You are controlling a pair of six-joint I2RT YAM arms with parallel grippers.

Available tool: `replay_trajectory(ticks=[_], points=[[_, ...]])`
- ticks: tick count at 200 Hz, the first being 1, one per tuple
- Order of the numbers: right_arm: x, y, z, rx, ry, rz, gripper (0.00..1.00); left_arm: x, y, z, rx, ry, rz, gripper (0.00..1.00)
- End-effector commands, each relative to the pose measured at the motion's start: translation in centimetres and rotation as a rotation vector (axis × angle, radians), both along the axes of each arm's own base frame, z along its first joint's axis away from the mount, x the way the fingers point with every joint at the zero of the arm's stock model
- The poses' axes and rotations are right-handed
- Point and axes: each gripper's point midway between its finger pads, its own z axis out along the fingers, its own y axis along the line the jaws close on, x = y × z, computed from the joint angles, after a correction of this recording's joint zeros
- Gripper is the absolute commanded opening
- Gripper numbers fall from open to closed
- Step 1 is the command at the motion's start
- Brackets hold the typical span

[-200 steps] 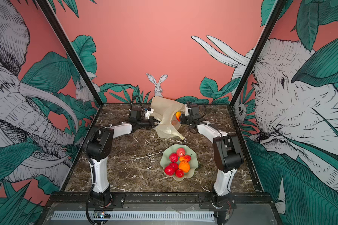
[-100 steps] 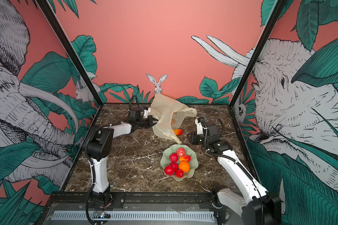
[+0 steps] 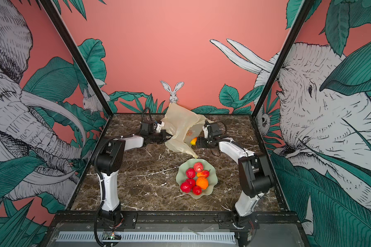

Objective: Take fruits out of the plastic bag
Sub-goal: Pick up the fake fruit from the center of the board.

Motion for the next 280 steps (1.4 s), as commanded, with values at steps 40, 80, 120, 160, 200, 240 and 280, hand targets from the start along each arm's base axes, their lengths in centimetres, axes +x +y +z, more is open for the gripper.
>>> replay_trajectory(ticks=[40,80,120,160,200,240,280], points=[[5.5,0.5,-0.8,-0.035,-0.016,-0.151,0.86,-0.9,0.0,0.3,0.001,0.0,-0.037,0.0],[5.5,0.9,-3.0,-0.076,0.024,-0.166,0.86,-1.2,0.0,0.1,-0.006,0.005,-0.039,0.0],[5.3,3.5,-5.4,-0.048,0.087,-0.109,0.75,-1.4,-0.1,-0.1,-0.018,0.015,-0.039,0.0],[4.5,2.7,-4.5,-0.081,0.088,-0.112,0.4,-1.2,-0.1,0.5,-0.026,0.003,-0.037,0.0],[1.8,1.9,2.3,-0.076,0.011,-0.053,0.27,-0.1,0.4,0.5,0.02,0.005,0.014,0.0],[-6.3,-1.2,4.8,-0.114,0.071,-0.002,0.31,1.8,2.2,-1.0,0.087,0.043,0.109,0.0],[-15.5,-3.5,2.4,-0.128,0.2,0.012,0.34,2.4,2.6,0.0,0.072,0.026,0.147,0.21]])
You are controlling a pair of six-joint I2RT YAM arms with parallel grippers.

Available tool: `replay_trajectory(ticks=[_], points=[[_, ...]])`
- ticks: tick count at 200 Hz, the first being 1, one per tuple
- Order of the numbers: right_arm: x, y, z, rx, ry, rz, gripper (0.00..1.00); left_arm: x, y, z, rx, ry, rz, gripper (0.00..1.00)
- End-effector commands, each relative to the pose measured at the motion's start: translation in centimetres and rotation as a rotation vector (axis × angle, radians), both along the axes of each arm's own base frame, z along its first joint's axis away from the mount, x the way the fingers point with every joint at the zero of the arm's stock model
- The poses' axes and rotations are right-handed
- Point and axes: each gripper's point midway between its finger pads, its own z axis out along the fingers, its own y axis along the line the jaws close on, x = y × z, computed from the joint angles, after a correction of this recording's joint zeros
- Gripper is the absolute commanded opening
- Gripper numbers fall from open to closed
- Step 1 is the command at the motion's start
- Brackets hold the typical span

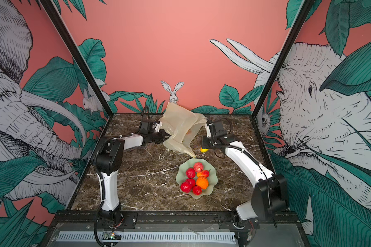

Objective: Take fruits out of the plastic bag
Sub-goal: Place the fake fruit on the plate.

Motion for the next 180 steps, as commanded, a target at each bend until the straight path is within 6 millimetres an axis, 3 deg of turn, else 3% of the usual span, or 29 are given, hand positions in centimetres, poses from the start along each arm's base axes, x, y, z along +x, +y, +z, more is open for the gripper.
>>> replay_trajectory(ticks=[1,21,54,74,120,131,149,170,180], points=[[-6.5,-1.6,-4.5,-0.062,0.197,0.018,0.34,0.9,0.6,1.0,0.001,-0.014,0.047,0.22],[-8.7,-1.7,-5.9,-0.024,0.225,0.009,0.38,1.2,0.6,2.3,-0.011,-0.048,0.054,0.31],[-10.2,-1.2,-6.1,-0.02,0.246,0.035,0.57,0.8,0.5,5.8,-0.028,-0.118,0.032,0.47],[-10.5,-1.7,-5.5,-0.044,0.235,0.028,0.69,-0.1,1.5,7.2,0.029,-0.142,0.045,0.5],[-12.5,-3.2,-3.2,-0.082,0.226,0.031,0.74,-3.2,4.7,8.7,0.205,-0.192,0.078,0.52],[-12.1,-3.5,-1.7,-0.066,0.172,0.001,0.75,-4.0,5.8,9.3,0.256,-0.23,0.095,0.52],[-9.8,-4.8,2.0,-0.105,0.019,-0.072,0.81,-5.1,8.8,11.4,0.385,-0.348,0.174,0.51],[-5.6,-9.6,4.6,-0.303,-0.172,-0.256,0.95,-6.3,14.4,14.2,0.622,-0.524,0.349,0.52],[-3.2,-11.8,4.7,-0.38,-0.272,-0.334,0.98,-7.1,17.4,14.5,0.758,-0.584,0.436,0.58]])
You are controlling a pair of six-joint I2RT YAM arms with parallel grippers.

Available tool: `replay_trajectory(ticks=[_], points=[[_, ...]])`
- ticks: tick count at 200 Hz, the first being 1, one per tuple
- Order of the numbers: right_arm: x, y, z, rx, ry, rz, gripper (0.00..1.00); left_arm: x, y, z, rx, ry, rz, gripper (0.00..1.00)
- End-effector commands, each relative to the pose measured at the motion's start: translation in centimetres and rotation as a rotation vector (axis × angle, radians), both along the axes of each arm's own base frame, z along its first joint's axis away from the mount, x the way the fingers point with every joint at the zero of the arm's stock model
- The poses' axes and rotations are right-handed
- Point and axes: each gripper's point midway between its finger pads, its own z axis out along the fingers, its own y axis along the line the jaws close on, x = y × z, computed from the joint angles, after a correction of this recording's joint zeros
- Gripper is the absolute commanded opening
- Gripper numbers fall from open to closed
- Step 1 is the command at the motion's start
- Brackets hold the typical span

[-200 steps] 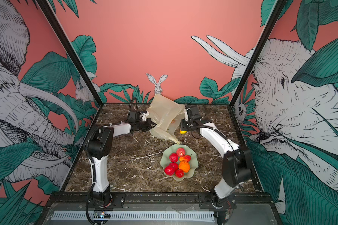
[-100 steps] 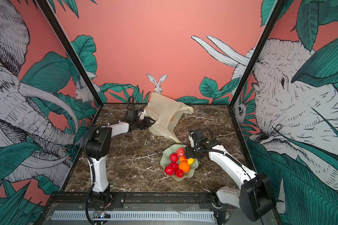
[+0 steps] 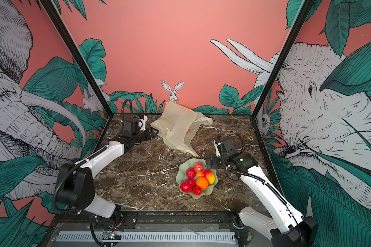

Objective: Take fruits out of the plastic bag
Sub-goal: Reset both arms

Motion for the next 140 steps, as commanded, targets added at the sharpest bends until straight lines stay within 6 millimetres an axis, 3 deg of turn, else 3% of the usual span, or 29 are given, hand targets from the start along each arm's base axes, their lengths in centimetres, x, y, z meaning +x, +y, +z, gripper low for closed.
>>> replay_trajectory(ticks=[1,20,34,49,75,88,107,114,129,140], points=[[4.9,-6.5,1.5,-0.258,-0.225,-0.228,0.99,-1.0,8.0,2.2,0.348,-0.204,0.261,0.59],[8.7,-10.8,0.3,-0.346,-0.39,-0.373,1.0,-2.5,13.4,1.4,0.58,-0.264,0.434,0.7],[10.7,-12.1,-2.1,-0.362,-0.472,-0.394,1.0,-3.5,16.8,-0.9,0.684,-0.203,0.487,0.7],[12.3,-12.2,-4.7,-0.37,-0.525,-0.36,1.0,-4.3,19.2,-3.8,0.724,-0.136,0.509,0.7],[14.0,-10.1,-9.3,-0.394,-0.508,-0.187,1.0,-4.0,18.9,-7.8,0.646,-0.2,0.421,0.71],[14.5,-9.1,-9.9,-0.397,-0.578,-0.124,1.0,-2.9,17.8,-8.4,0.553,-0.258,0.341,0.7],[13.6,-10.6,-10.0,-0.324,-0.597,-0.178,1.0,-1.4,15.7,-8.2,0.452,-0.335,0.219,0.71],[12.9,-11.0,-10.5,-0.279,-0.631,-0.186,1.0,-1.3,14.7,-9.1,0.427,-0.346,0.151,0.7],[11.8,-12.0,-9.8,-0.23,-0.769,-0.244,1.0,-1.4,14.0,-10.1,0.429,-0.392,0.115,0.71],[10.8,-13.2,-10.1,-0.239,-0.758,-0.315,1.0,-1.5,14.9,-10.1,0.436,-0.384,0.175,0.72]])
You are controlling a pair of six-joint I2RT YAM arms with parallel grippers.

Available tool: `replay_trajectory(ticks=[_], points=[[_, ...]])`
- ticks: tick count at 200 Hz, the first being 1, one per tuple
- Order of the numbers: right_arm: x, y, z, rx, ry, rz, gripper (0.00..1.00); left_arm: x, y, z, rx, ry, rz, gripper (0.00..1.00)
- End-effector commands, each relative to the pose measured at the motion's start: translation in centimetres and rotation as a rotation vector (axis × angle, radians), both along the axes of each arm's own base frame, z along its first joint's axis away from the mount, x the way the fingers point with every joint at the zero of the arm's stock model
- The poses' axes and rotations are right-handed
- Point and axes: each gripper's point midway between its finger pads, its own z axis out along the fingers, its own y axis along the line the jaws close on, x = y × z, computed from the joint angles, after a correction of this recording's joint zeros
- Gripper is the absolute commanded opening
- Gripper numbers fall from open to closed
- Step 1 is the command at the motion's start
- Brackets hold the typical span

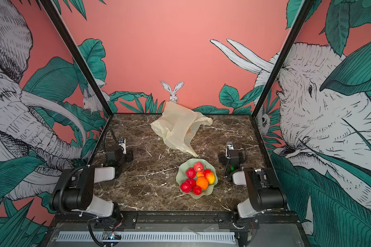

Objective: Take fruits out of the plastic bag
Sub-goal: Reset both arms

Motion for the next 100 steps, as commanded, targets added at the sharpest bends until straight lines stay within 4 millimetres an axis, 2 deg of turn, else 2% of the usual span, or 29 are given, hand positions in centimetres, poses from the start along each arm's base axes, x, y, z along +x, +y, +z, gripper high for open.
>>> replay_trajectory(ticks=[1,15,28,30,32,33,36,73,100], points=[[-0.2,-1.0,4.6,0.065,-0.277,-0.047,1.0,0.9,-1.3,3.0,-0.021,-0.177,-0.085,0.73],[-0.3,-3.0,4.7,0.068,-0.288,-0.17,0.99,1.1,-0.7,2.9,0.01,-0.154,-0.025,0.75],[-0.2,-2.9,4.6,0.069,-0.273,-0.166,0.99,1.2,-0.8,2.8,0.046,-0.146,-0.006,0.76],[-0.1,-2.9,4.6,0.069,-0.27,-0.165,0.99,1.3,-0.9,2.9,0.05,-0.146,-0.004,0.82],[-0.1,-2.9,4.6,0.067,-0.269,-0.168,1.0,1.3,-0.9,2.9,0.053,-0.146,-0.002,0.94],[0.0,-2.9,4.6,0.067,-0.268,-0.169,0.99,1.3,-0.9,2.9,0.054,-0.146,-0.001,0.97],[0.1,-2.9,4.5,0.066,-0.263,-0.17,0.99,1.2,-0.9,2.9,0.055,-0.144,-0.001,0.99],[0.1,-2.9,4.5,0.066,-0.26,-0.171,0.99,1.2,-1.0,2.8,0.057,-0.139,-0.004,0.99],[1.4,-2.8,4.3,0.057,-0.199,-0.171,1.0,1.2,-1.0,2.9,0.056,-0.142,-0.004,1.0]])
